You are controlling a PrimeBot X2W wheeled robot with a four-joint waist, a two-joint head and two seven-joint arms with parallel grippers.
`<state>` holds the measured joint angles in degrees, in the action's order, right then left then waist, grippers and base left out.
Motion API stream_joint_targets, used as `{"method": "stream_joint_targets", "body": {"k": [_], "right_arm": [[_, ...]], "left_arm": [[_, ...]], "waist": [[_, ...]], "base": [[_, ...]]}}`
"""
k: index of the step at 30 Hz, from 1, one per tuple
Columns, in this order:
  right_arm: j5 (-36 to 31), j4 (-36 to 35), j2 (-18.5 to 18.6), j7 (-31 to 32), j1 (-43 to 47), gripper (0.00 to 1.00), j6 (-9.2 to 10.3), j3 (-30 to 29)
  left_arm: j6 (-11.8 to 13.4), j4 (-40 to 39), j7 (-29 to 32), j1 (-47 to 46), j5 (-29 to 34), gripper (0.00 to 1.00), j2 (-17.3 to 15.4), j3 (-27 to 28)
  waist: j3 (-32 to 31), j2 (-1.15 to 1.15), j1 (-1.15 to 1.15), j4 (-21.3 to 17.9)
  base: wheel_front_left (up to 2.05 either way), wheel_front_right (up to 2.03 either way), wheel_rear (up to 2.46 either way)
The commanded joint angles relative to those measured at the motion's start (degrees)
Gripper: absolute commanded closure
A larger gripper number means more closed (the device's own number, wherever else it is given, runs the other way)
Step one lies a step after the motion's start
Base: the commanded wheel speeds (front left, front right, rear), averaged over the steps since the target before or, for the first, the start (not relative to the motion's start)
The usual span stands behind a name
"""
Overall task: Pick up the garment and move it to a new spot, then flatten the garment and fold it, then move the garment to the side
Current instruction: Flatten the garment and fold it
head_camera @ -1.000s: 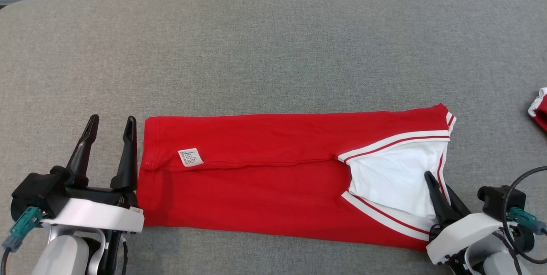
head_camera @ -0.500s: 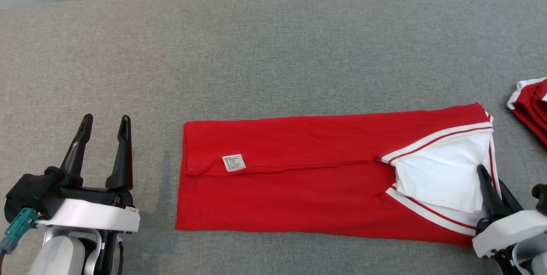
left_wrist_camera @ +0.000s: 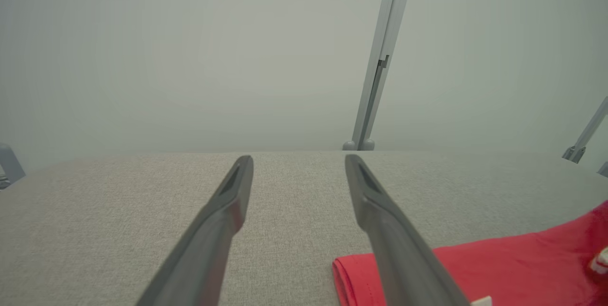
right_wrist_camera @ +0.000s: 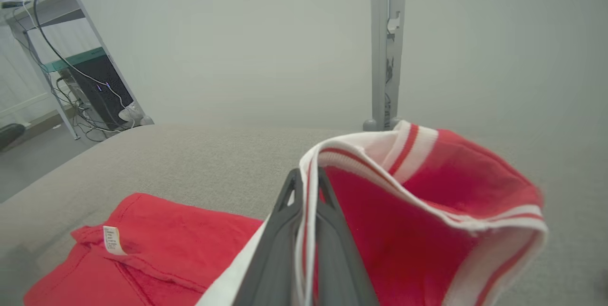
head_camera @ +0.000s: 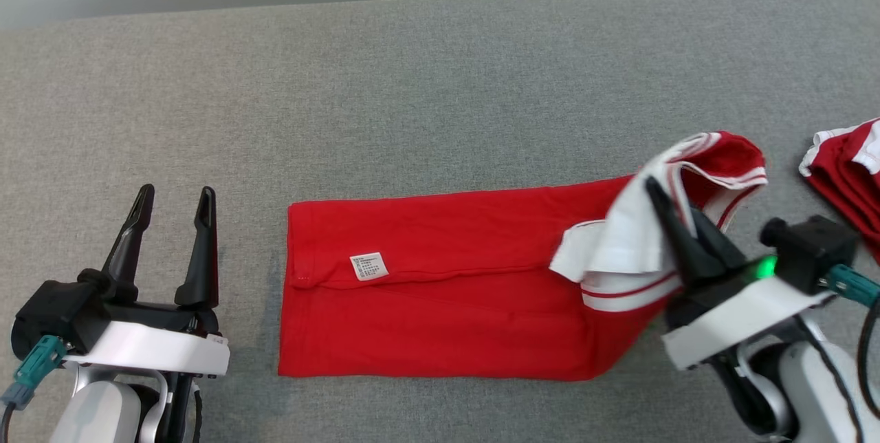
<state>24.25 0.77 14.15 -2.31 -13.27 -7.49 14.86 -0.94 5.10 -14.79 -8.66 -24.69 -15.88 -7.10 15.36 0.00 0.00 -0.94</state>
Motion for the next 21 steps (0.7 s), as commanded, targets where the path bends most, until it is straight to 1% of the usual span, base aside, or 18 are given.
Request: {"method": "stream_joint_targets", "body": {"k": [1,4,8,14,21], "right_arm": [[0.0,-1.4,-0.7,1.0,-1.2,1.00,-0.02,1.3],[0.8,-3.2,-3.0,2.7,-3.5,1.00,-0.02,5.7],[2.3,-1.4,-6.2,3.1,-7.2,1.00,-0.02,11.8],[5.9,6.2,-9.7,1.6,-12.8,1.00,-0.02,19.9],[10.3,16.4,-11.1,-2.1,-18.5,1.00,-0.03,26.7]], "left_arm": [[0.2,-0.2,0.0,-0.4,0.2,0.00,-0.4,0.0],[0.1,-0.2,0.1,-0.9,0.2,0.00,-0.5,-0.3],[-0.4,0.0,0.1,-1.7,0.1,0.00,-0.2,-0.9],[-1.1,1.1,-0.1,-3.1,0.2,0.00,0.7,-1.9],[-1.5,2.2,-0.3,-4.2,0.6,0.00,1.7,-2.6]], "waist": [[0.1,0.00,0.00,0.2],[0.4,0.00,0.00,0.7],[0.9,0.00,0.00,2.1],[1.8,0.00,0.00,4.6],[3.0,0.00,0.00,7.0]], "base": [[0.00,0.00,0.00],[0.00,0.00,0.00],[0.00,0.00,0.00],[0.00,0.00,0.00],[0.00,0.00,0.00]]}}
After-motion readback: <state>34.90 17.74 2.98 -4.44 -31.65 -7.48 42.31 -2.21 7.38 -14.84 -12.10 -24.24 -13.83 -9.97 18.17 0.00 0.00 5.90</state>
